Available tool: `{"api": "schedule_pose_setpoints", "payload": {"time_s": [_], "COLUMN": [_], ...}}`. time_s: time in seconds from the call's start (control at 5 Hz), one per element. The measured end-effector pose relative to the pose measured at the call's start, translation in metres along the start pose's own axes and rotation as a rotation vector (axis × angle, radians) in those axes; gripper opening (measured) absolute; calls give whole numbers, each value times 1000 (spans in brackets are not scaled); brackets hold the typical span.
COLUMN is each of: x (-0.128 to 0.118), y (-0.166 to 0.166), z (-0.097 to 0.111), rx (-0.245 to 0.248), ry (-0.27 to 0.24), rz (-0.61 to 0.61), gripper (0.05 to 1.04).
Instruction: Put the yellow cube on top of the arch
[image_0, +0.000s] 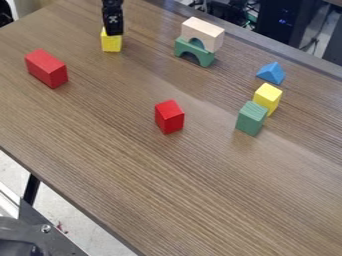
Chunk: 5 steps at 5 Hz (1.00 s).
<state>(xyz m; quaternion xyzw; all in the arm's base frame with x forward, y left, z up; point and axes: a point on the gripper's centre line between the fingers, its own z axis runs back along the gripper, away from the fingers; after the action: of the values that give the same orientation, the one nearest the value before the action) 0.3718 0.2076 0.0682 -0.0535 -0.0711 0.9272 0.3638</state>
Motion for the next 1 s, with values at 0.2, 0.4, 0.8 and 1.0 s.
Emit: {"api": "schedule_pose_setpoints", "payload": {"time_s": [0.2, 0.4, 0.8, 1.0], "x": [0, 0, 4, 4], "y": [4, 5, 13, 14], "z": [-3, -9, -34, -39], "rx": [15, 26, 69, 72], "ry": [5, 7, -14, 16], "rz": [-5, -9, -49, -108], "gripper": [999, 999, 949, 664]}}
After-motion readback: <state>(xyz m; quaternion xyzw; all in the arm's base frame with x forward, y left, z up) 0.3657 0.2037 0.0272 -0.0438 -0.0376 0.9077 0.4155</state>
